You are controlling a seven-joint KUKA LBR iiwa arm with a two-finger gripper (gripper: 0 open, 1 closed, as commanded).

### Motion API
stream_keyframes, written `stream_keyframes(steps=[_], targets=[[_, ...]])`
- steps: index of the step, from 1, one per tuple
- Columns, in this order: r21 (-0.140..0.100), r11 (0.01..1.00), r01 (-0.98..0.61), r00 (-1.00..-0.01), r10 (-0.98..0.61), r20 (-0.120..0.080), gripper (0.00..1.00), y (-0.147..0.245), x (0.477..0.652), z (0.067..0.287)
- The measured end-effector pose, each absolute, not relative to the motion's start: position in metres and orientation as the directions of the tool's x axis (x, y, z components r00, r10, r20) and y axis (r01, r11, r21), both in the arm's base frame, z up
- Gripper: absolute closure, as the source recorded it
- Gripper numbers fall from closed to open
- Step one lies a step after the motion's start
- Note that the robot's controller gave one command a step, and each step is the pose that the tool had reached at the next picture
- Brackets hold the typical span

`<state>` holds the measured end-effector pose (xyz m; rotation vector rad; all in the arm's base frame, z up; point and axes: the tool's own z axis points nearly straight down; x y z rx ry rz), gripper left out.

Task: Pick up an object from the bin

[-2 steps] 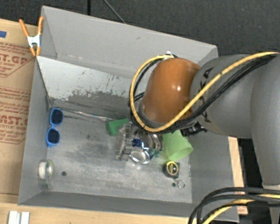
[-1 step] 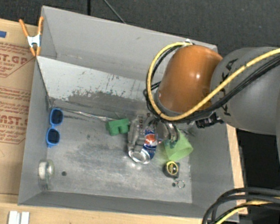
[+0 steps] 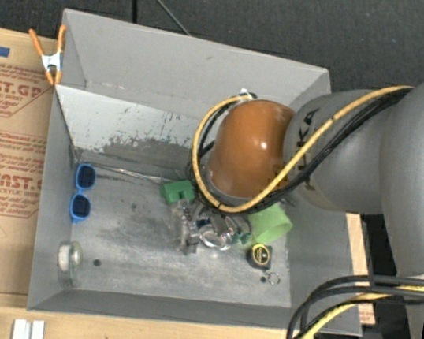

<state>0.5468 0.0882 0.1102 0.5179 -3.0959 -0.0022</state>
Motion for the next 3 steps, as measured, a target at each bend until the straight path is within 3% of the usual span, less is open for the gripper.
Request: stream_keyframes(steps=[1,2,3], targets=[[-0.001,0.941,-0.338,-0.941,-0.338,-0.007,1.0,0.087,0.559,0.155],[0.002,0.818,-0.575,-0.818,-0.575,0.001,1.0,0.106,0.585,0.083],[0.002,0.82,-0.573,-0.82,-0.573,-0.003,0.0,0.105,0.586,0.085]])
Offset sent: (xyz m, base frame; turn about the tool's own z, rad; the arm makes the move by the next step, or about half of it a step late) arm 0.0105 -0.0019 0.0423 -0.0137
